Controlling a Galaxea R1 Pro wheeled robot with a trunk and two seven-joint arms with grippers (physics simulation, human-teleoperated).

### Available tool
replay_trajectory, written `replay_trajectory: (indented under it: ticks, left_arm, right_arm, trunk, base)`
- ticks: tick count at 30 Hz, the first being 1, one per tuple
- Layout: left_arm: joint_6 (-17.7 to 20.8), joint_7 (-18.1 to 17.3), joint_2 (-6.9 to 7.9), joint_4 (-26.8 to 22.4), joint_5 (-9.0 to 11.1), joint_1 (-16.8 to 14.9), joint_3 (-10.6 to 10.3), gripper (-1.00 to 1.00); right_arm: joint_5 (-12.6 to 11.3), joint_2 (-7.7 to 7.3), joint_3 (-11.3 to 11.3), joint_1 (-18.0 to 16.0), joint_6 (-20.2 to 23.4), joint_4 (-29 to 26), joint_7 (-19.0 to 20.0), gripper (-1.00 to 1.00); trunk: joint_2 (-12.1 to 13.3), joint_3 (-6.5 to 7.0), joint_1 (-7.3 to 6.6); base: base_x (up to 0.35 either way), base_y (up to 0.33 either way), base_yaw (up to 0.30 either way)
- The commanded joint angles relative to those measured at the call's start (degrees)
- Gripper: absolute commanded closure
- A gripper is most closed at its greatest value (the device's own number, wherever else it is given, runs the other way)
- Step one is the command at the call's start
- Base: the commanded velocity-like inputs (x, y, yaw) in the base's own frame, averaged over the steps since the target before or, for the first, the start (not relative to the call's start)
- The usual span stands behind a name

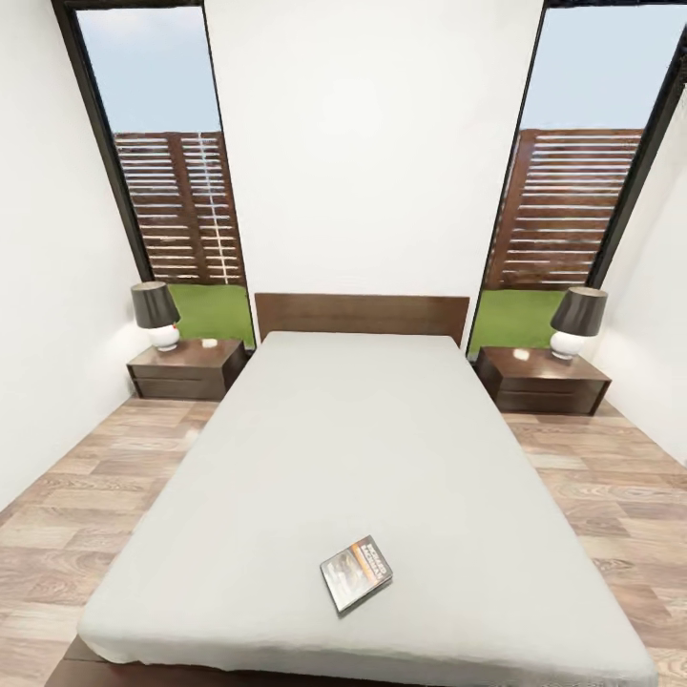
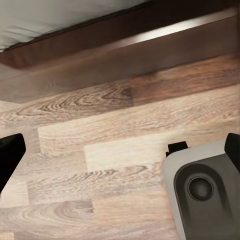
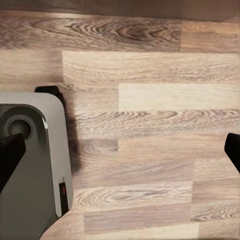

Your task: In the bedroom, move the book from the bed onto either nightstand, and place the two sandals side by side next to the bed.

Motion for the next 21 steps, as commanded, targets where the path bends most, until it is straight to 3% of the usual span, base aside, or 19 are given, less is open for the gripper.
replay_trajectory:
  ticks: [1,10,21]
  left_arm:
    - [-0.1,0.2,0.01,0.0,0.4,0.0,-0.5,-1.0]
    - [-0.1,0.2,0.02,0.0,0.4,0.0,-0.5,-1.0]
    - [-0.1,0.3,0.02,0.0,0.4,0.0,-0.5,-1.0]
  right_arm:
    - [0.5,-0.04,-0.5,-0.1,-0.3,0.2,0.1,-1.0]
    - [0.5,0.0,-0.5,-0.1,-0.3,0.2,0.1,-1.0]
    - [0.5,0.04,-0.5,-0.1,-0.3,0.2,0.1,-1.0]
  trunk:
    - [-0.1,-0.08,0.03]
    - [-0.1,0.2,0.03]
    - [-0.1,0.29,0.03]
  base:
    - [0.001,0.0,-0.204]
    - [0.057,0.059,-0.19]
    - [0.049,0.033,-0.048]
